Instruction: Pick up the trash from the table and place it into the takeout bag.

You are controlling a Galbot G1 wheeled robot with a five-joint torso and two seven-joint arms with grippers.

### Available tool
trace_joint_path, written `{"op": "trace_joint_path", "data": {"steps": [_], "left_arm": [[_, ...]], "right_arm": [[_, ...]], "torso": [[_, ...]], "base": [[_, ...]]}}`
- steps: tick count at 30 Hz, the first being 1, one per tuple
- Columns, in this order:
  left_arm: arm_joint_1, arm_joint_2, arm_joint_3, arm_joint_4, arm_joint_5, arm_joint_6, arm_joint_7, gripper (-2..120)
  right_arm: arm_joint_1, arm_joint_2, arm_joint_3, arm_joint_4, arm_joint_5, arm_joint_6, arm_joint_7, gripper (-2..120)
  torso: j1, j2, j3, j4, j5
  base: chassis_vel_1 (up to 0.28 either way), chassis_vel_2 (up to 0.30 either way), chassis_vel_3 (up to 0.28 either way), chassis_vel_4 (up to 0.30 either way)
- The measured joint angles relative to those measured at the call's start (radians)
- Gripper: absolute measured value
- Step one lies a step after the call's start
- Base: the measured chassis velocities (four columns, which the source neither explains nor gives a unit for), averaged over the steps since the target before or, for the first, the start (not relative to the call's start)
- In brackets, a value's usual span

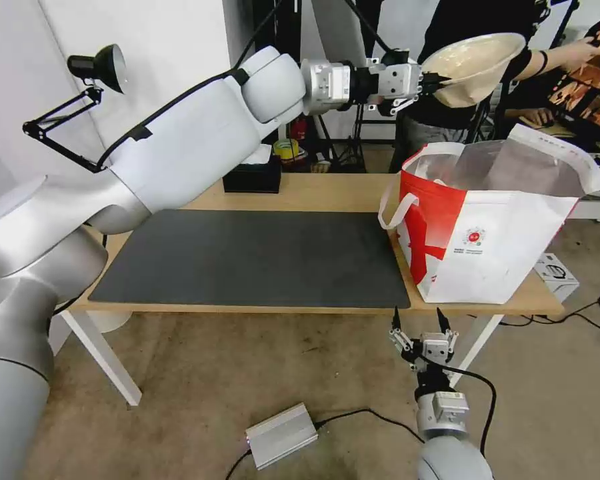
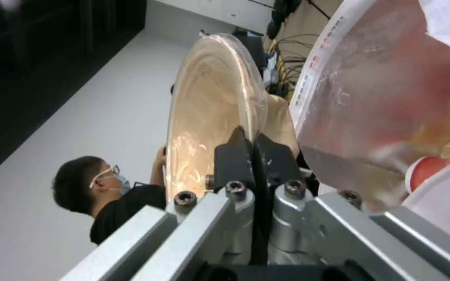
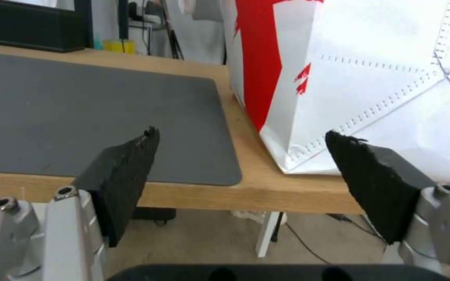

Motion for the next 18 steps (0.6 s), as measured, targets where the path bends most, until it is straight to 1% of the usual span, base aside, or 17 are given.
{"op": "trace_joint_path", "data": {"steps": [8,18], "left_arm": [[0.007,-0.008,0.004,-0.008,-0.014,0.017,-0.003,0],[0.013,-0.036,0.005,-0.009,-0.036,0.021,-0.006,0]], "right_arm": [[0.001,-0.001,0.000,0.000,0.000,0.000,0.000,86],[-0.003,-0.001,0.002,0.000,-0.001,0.000,0.000,86]], "torso": [[0.000,0.000,0.000,0.0002,0.0000],[0.000,0.000,0.000,0.0001,0.0000]], "base": [[0.000,0.000,0.000,0.000],[0.000,0.000,0.000,0.000]]}}
